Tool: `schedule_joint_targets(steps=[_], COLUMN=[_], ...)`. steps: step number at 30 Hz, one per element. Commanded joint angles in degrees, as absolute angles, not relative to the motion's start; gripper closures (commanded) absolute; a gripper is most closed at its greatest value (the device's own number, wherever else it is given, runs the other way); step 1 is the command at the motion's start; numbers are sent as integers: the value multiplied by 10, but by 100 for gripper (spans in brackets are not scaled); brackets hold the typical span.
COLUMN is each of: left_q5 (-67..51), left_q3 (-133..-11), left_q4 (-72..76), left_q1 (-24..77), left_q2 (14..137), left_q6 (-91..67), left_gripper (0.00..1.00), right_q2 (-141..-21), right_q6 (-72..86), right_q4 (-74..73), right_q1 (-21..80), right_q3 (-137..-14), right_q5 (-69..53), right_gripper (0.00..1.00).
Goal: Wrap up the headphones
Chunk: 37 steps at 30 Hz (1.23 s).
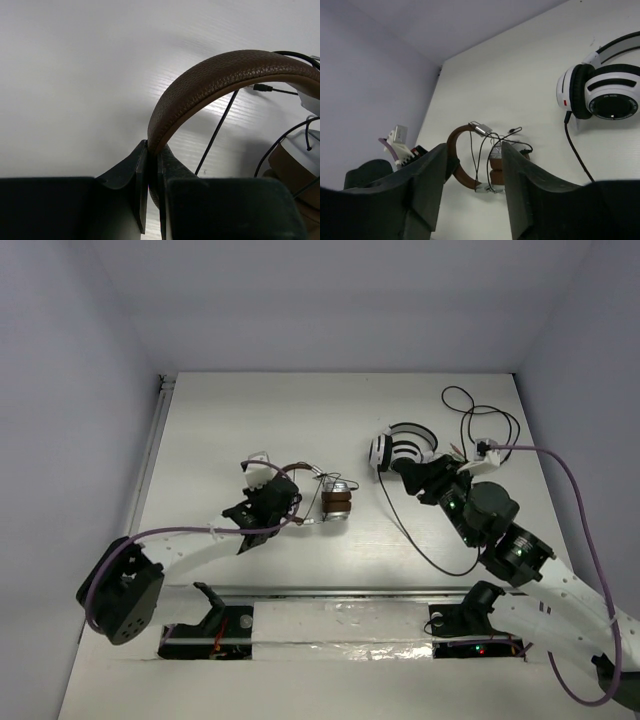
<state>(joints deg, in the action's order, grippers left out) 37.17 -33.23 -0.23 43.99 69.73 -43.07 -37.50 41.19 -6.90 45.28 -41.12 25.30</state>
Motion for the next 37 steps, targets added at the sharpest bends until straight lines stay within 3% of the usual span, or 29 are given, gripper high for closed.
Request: schedule_joint_targets(steps=[1,10,14,15,16,18,20,21,29,37], left_q5=[337,309,310,314,316,316,312,302,207,190], left_q3=[-336,-347,-349,-352,-353,-362,-369,-375,-412,-452], left_q4=[96,142,122,115,99,83,60,54,28,1], left_q1=[410,361,361,361,361,361,361,361,361,361], left_q2=[725,792,744,728,712,654,590,567,354,346], left_q6=[-403,-381,-380,-378,-378,-374,-372,-369,-360,-335], left_gripper=[100,70,47,43,39,32,30,28,15,11], right_q2=[-374,-368,-362,-354,-350,-336,-324,-316,-230,-217], right_q6=[403,402,395,393,391,386,383,382,345,345], right_q4=[-93,-107,-136,-141,-147,-165,-183,-187,-215,-205], right_q1=[450,450,450,450,450,450,450,450,450,450], right_q3=[-403,-407,-430,-434,-445,-458,-475,-479,-517,-501], right_q5=[250,260,279,289,294,310,324,337,365,345], right_gripper=[45,25,15,15,7,6,6,1,0,0])
